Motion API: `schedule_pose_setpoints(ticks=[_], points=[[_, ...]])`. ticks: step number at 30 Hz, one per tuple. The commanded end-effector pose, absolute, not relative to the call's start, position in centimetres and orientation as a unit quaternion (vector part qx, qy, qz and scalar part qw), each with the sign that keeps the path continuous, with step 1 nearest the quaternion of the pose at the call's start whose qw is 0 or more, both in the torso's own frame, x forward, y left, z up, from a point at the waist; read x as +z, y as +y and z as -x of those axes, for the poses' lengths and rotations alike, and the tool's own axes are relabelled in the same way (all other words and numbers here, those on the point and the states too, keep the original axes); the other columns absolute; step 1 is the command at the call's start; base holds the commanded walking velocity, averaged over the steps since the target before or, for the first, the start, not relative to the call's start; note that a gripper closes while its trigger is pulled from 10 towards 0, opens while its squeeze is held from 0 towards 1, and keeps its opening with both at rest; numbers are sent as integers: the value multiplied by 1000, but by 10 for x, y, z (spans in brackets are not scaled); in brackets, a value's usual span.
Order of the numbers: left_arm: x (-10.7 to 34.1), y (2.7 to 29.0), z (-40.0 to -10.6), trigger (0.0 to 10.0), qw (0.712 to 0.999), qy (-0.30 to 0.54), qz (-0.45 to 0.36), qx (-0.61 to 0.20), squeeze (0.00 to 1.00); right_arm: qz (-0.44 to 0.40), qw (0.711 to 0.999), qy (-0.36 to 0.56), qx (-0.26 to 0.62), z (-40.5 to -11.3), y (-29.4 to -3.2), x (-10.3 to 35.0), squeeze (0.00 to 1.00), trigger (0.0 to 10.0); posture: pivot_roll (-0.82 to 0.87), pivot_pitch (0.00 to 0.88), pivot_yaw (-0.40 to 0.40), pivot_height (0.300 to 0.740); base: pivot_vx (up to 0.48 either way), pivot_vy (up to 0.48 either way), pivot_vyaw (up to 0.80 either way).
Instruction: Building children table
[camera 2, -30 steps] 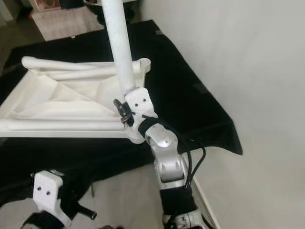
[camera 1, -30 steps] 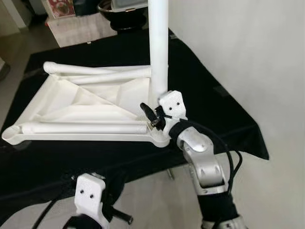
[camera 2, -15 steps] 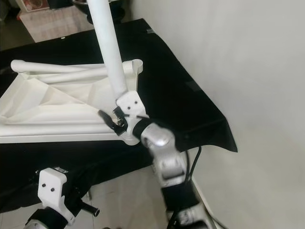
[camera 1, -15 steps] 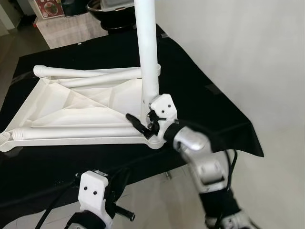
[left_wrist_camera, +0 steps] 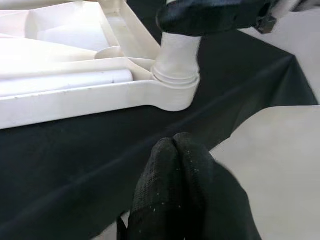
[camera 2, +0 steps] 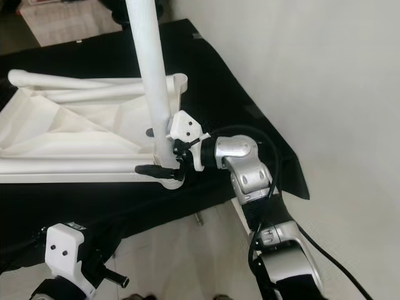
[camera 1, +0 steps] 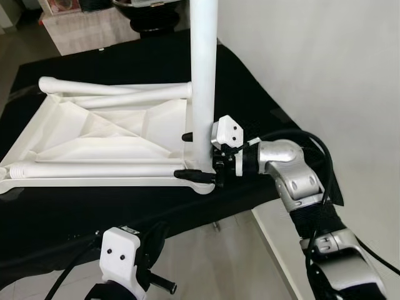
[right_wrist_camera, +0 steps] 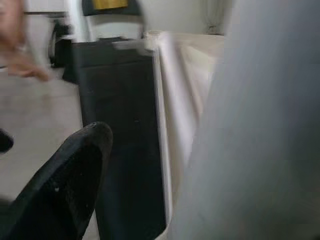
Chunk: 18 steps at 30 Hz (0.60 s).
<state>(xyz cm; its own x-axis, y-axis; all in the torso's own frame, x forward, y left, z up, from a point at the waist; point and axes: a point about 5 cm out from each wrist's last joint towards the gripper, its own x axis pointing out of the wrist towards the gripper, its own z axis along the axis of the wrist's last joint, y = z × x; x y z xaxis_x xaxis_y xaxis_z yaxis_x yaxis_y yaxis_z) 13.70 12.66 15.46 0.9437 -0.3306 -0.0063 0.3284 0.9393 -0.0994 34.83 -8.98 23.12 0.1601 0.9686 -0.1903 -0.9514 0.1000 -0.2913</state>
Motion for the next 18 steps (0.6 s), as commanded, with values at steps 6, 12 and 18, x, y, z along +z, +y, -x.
schedule_pose_setpoints(ticks=[6,12,18], points=[[155,125,-128,10000,985,28,44,-166,0,138,731,-25,668,-360,-89,241,0,9725,117,257,20,740,0,0,0],[155,125,-126,10000,985,32,45,-166,0,132,720,-7,682,-366,-97,239,0,0,118,259,18,740,0,0,0],[154,125,-127,10000,985,33,45,-165,0,127,709,1,694,-367,-106,238,0,0,112,246,17,740,0,0,0]])
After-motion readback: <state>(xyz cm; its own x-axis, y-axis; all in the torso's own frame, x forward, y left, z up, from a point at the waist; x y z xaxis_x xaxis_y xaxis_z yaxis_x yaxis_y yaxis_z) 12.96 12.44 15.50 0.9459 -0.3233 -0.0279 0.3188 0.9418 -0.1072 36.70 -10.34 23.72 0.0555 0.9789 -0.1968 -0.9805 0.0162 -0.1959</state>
